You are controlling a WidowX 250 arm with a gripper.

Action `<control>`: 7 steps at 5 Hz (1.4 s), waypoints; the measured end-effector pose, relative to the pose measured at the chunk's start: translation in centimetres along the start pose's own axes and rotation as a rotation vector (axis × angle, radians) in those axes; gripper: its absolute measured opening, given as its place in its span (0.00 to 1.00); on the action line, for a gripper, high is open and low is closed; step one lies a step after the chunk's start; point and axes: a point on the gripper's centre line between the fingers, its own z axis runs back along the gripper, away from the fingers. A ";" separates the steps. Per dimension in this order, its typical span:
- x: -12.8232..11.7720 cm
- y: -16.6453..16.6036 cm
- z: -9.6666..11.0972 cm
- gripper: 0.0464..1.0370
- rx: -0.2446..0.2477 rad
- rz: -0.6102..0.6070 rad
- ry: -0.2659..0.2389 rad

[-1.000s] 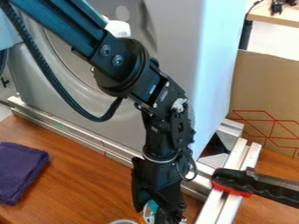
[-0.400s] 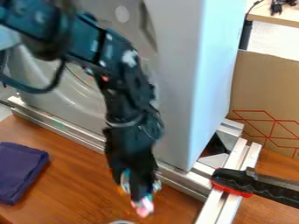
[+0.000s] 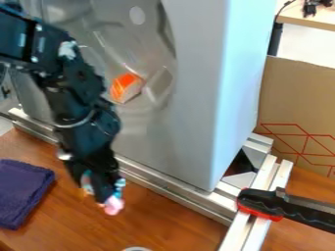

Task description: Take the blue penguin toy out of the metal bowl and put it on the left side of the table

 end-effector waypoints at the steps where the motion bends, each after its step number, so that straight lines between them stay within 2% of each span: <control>1: -2.0 3.9 -1.6 0.65 0.073 0.095 0.077; 2: -2.2 6.1 -3.4 0.65 0.046 0.140 0.116; 3: -1.2 7.1 -4.8 0.65 0.032 0.131 0.154; 4: -0.6 7.7 -5.3 0.65 0.043 0.128 0.161; 5: -0.4 8.0 -5.6 0.73 0.050 0.120 0.165; 6: -0.5 8.0 -6.1 0.96 0.021 0.125 0.225; 7: -0.7 7.8 -5.8 0.97 0.001 0.139 0.261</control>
